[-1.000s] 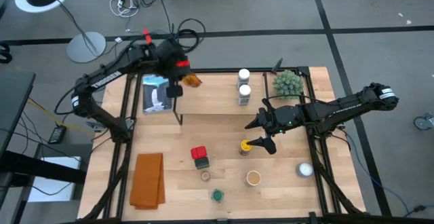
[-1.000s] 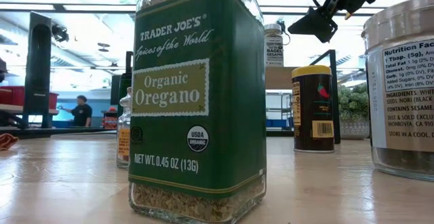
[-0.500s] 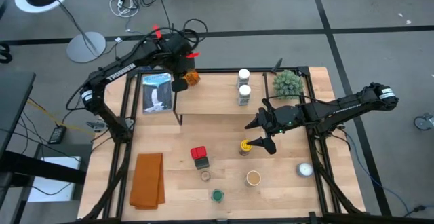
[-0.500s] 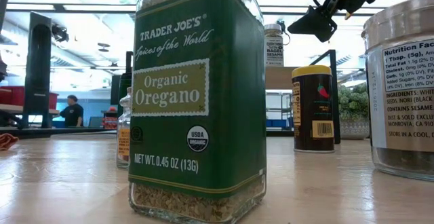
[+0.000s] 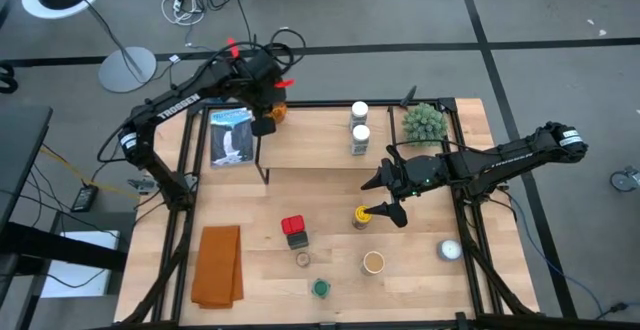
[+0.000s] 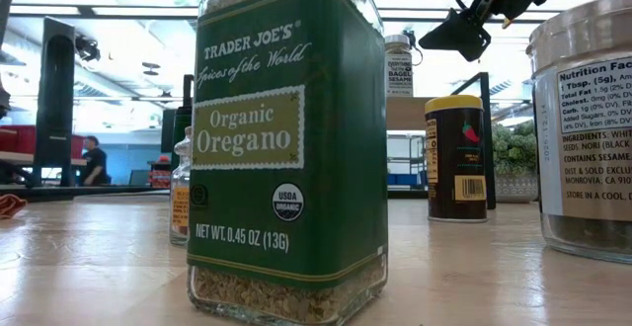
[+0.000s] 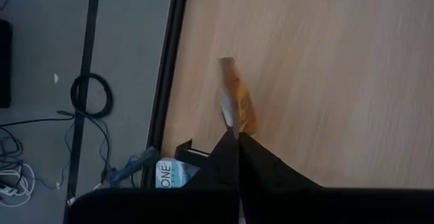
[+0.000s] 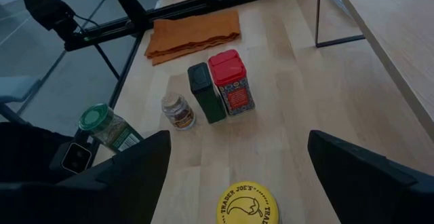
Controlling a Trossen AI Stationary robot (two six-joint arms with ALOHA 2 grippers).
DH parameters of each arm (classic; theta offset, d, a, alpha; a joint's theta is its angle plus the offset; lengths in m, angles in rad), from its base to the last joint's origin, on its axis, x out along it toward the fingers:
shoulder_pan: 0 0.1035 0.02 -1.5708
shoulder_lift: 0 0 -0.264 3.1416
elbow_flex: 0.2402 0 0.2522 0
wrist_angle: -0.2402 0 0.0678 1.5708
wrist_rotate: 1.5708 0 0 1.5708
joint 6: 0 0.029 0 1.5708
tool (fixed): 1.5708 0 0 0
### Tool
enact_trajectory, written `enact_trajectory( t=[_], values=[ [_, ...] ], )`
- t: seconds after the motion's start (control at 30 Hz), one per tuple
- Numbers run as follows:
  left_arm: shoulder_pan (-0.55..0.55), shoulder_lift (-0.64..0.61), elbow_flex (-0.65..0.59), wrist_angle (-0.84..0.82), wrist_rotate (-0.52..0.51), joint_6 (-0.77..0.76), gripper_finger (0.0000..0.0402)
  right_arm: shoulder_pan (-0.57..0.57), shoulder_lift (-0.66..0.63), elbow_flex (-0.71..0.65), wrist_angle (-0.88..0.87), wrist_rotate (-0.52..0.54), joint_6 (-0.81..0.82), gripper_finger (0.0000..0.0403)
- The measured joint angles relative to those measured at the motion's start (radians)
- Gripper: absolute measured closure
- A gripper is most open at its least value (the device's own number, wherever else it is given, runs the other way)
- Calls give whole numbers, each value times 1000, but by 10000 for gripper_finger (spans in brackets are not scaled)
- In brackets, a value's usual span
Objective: Shelf spices
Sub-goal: Put the brown seasoning pack on the shelf
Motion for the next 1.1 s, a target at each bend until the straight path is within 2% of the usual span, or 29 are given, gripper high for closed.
enact_trajectory(
  t=[0.23,0.63,1.1],
  values=[
    [0,0,60,-3,-1,-19,401,0,0,0,0,0,0,57],
    [0,2,60,-63,62,-37,401,0,0,0,0,0,0,57],
    [0,2,59,-56,64,-87,401,0,0,0,0,0,0,57]
  ],
)
